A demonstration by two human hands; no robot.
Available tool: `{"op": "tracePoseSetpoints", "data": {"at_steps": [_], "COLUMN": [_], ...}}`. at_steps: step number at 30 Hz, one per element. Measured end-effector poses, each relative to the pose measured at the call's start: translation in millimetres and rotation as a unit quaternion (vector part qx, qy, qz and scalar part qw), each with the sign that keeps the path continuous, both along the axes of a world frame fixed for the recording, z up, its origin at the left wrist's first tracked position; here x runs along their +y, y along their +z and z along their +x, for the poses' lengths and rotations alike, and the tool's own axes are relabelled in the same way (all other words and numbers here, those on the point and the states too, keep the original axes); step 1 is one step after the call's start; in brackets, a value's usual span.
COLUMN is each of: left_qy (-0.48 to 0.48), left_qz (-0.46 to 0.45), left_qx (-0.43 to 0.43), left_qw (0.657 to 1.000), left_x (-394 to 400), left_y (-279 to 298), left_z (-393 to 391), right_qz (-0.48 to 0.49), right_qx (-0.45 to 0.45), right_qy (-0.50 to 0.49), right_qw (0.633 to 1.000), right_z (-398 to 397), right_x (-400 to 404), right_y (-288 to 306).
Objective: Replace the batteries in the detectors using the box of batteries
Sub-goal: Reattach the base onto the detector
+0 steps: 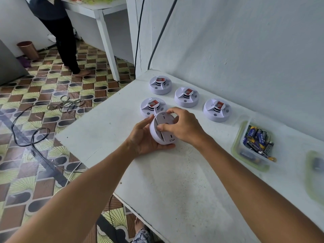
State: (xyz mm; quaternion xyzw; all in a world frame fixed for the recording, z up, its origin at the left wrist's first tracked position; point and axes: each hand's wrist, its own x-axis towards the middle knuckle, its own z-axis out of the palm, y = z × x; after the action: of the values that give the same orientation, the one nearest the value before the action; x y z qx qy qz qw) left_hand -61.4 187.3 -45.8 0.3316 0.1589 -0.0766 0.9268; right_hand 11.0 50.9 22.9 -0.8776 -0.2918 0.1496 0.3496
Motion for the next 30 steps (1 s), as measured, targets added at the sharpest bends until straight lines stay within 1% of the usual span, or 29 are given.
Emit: {"op": "tracePoseSetpoints", "data": {"at_steps": [7, 11, 16, 21, 24, 26, 30], "left_qy": [-0.002, 0.005, 0.005, 0.015, 0.01, 0.009, 0.005], "left_qz": [-0.024, -0.036, -0.029, -0.026, -0.023, -0.025, -0.027], "left_qx": [-0.013, -0.014, -0.011, -0.015, -0.022, -0.022, -0.025], "left_qw": [1.0, 0.999, 1.0, 0.999, 0.999, 0.999, 0.999], "left_x": [0.3, 0.2, 0.2, -0.3, 0.3, 0.5, 1.1], "left_y": [-0.3, -1.1, -0.3, 0.7, 0.0, -0.5, -0.9], "left_z": [-0.6, -0.6, 0.6, 0.1, -0.2, -0.6, -0.1], "right_qz": [-0.009, -0.027, -0.051, 0.003, 0.045, 0.047, 0.042], "right_qx": [0.009, -0.004, -0.01, -0.01, 0.032, 0.039, 0.006], "right_qy": [0.039, 0.065, 0.091, 0.04, 0.005, 0.012, 0.014], "right_qw": [0.999, 0.998, 0.995, 0.999, 0.998, 0.998, 0.999], "right_z": [11.8, 13.7, 12.8, 8.0, 12.9, 16.7, 15.2], "right_x": [5.5, 10.1, 9.0, 9.3, 9.1, 8.4, 7.4], "right_y": [5.7, 3.2, 4.1, -2.9, -5.3, -7.7, -10.6]}}
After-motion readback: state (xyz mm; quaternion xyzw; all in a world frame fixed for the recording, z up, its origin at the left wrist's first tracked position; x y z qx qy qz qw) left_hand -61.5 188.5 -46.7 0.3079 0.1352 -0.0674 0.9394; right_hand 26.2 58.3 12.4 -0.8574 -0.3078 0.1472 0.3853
